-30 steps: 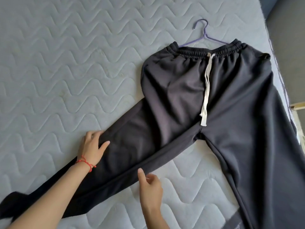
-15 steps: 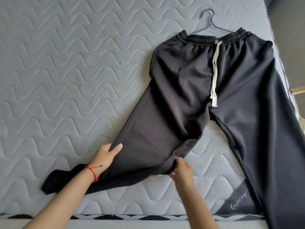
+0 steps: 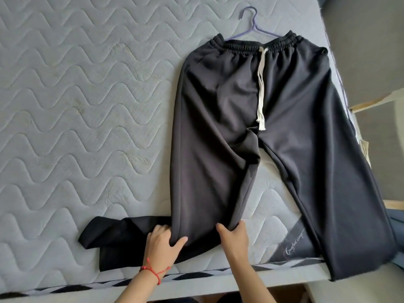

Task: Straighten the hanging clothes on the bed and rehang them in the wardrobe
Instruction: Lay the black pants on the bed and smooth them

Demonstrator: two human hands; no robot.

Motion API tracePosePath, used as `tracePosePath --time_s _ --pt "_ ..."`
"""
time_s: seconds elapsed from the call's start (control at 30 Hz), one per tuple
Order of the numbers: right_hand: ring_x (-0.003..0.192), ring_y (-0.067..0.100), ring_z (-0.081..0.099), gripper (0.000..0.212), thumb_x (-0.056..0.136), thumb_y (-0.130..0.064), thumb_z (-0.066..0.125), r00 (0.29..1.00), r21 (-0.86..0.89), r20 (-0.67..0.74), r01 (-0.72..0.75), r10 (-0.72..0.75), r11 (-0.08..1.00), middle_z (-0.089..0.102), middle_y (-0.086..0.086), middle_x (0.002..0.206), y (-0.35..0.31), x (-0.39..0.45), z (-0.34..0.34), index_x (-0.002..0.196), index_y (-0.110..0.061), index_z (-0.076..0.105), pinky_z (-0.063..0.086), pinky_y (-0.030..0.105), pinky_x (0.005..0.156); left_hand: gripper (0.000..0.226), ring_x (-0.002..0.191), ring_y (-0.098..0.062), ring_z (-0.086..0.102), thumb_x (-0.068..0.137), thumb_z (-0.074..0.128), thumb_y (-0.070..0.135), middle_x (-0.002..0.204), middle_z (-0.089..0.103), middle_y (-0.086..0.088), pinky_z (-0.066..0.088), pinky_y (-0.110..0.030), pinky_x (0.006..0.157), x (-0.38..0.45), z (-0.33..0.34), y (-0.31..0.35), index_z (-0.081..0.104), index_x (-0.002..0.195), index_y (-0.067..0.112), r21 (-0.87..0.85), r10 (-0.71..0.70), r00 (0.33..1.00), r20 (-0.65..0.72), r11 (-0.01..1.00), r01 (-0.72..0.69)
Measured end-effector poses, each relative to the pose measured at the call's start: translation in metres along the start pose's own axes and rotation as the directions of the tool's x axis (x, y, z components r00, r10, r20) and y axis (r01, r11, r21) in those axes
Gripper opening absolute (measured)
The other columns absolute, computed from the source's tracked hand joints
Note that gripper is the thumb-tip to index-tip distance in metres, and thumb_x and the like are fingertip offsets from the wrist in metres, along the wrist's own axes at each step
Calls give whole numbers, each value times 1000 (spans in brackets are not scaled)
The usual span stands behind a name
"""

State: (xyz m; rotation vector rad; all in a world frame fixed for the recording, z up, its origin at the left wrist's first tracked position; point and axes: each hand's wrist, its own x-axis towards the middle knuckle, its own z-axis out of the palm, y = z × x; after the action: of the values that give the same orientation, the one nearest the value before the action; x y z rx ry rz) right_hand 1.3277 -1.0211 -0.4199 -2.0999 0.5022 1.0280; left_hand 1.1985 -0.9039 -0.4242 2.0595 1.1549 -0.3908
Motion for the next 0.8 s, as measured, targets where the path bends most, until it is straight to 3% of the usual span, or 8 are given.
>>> tracePosePath --time_s 0.1,0.23,0.33,0.43,0.53,0.6,0.67,0.8 --pt "58 16 41 15 78 -1 51 998 162 8 -70 69 984 45 1 63 3 -6 3 69 -11 44 32 24 53 12 80 -28 61 71 75 16 77 69 -8 47 -36 72 -3 -3 6 70 72 5 -6 52 998 -25 999 -52" --pt "60 17 32 24 76 9 37 977 537 97 -213 191 816 37 3 62 5 -9 -16 65 -12 41 31 28 55 16 71 -18 63 80 68 14 68 69 -1 49 -29 65 -3 -18 28 66 65 8 -430 -220 966 134 866 257" --pt "64 24 53 21 79 6 43 954 620 236 -295 186 727 61 10 61 5 -13 -51 72 -6 59 42 26 56 10 84 -25 67 83 63 11 83 72 -10 50 -29 74 -9 -22 47 69 87 4 -727 -324 865 384 471 499" --pt "86 30 70 24 81 -19 59 846 519 498 -464 187 718 73 15 95 7 -11 -95 95 -5 73 52 37 74 32 98 -30 68 80 61 23 105 71 -17 54 -37 81 -29 -18 62 70 102 2 -674 -110 670 734 2 739" --pt "82 28 71 29 71 -28 66 795 426 578 -487 186 762 73 15 95 14 -3 -129 90 -8 75 55 34 67 37 108 -29 63 86 54 29 116 67 -15 54 -40 87 -55 3 77 68 110 4 -521 93 539 837 -167 837" --pt "75 25 71 26 67 -24 66 830 401 524 -439 192 804 74 12 89 23 2 -136 85 -8 74 55 29 61 28 91 -28 70 80 61 19 100 73 -16 54 -35 75 -70 32 79 70 100 1 -626 -79 621 780 -72 777" --pt "77 21 71 25 70 -18 63 875 402 460 -357 151 843 74 10 90 33 3 -135 89 -6 72 55 26 60 15 76 -22 70 76 67 -1 78 75 -8 55 -24 62 -83 52 78 69 91 0 -700 -255 741 621 246 671" --pt "78 21 71 17 67 -9 67 920 438 391 -203 18 876 74 11 88 53 0 -141 82 -6 74 55 25 64 29 65 7 65 66 74 -12 68 72 11 46 -4 58 -92 58 76 67 76 15 -591 -166 839 519 639 492"
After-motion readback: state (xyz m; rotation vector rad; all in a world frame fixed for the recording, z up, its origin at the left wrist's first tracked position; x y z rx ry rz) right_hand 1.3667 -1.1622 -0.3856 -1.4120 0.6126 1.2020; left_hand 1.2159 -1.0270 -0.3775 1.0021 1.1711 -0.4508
